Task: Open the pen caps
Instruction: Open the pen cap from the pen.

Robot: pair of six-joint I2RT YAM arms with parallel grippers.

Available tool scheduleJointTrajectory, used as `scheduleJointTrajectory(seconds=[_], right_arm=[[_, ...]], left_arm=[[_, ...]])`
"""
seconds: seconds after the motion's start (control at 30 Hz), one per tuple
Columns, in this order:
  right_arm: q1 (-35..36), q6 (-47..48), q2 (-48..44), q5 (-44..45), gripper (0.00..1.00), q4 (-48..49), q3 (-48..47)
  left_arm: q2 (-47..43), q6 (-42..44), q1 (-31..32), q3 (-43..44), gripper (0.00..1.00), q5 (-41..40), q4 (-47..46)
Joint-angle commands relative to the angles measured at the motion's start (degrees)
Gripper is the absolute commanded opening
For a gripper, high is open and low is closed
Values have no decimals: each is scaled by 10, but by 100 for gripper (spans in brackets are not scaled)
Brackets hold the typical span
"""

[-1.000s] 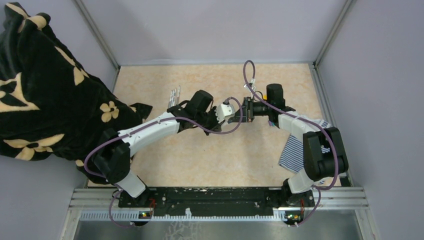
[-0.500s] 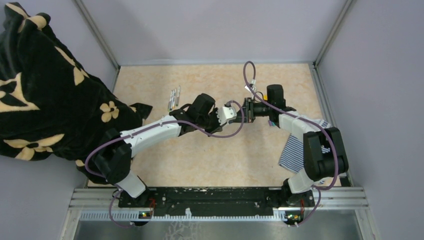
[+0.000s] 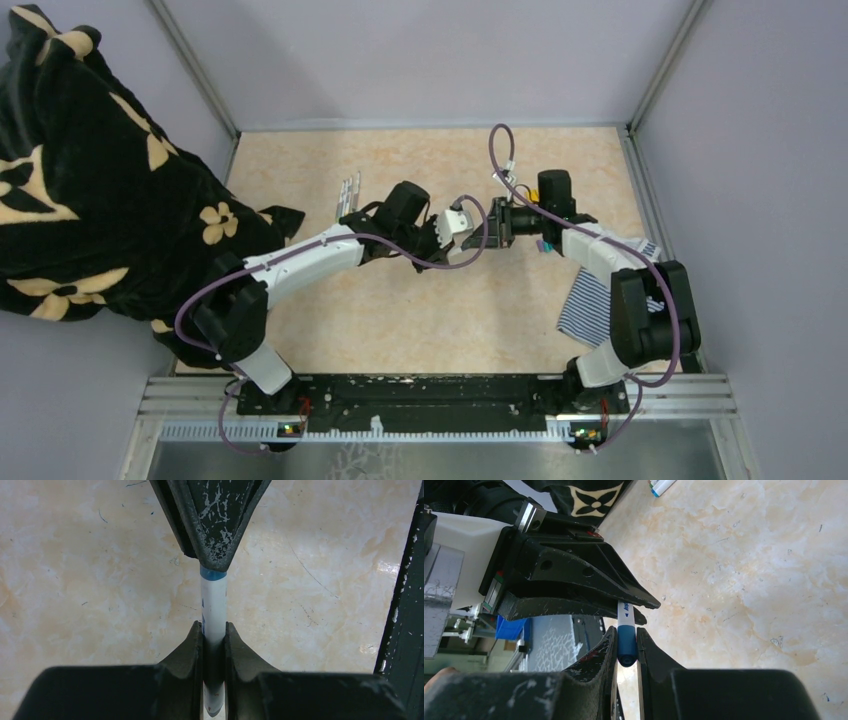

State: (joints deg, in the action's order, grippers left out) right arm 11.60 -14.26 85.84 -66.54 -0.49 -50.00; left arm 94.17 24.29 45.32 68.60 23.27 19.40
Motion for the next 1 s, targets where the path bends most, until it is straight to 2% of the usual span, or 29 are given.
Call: scheduleJointTrajectory(seconds=[0.0,0.2,0.33,0.5,0.8,0.97], right_arm=[[-19,16,-20,-3,0,7,-34],[-34,-1,-9,-15,0,-1,-45],[-44,-2,-7,-19,0,-9,-51],[-50,6,-14,-18,0,-12,-51],[-54,79,-27,-3,0,-69,-63],[-60,72,-26,-8,0,-67,-64]], left_arm=[[3,9,-7,2,0,-4,43],[-13,10,-5,-31,0,-153,-18],[-28,17,-5,-54,0,-197,-50],[-23,21,-5,-46,0,-158,-23],[10,25,-23,14,0,-36,78],[10,29,-30,13,0,-43,83]])
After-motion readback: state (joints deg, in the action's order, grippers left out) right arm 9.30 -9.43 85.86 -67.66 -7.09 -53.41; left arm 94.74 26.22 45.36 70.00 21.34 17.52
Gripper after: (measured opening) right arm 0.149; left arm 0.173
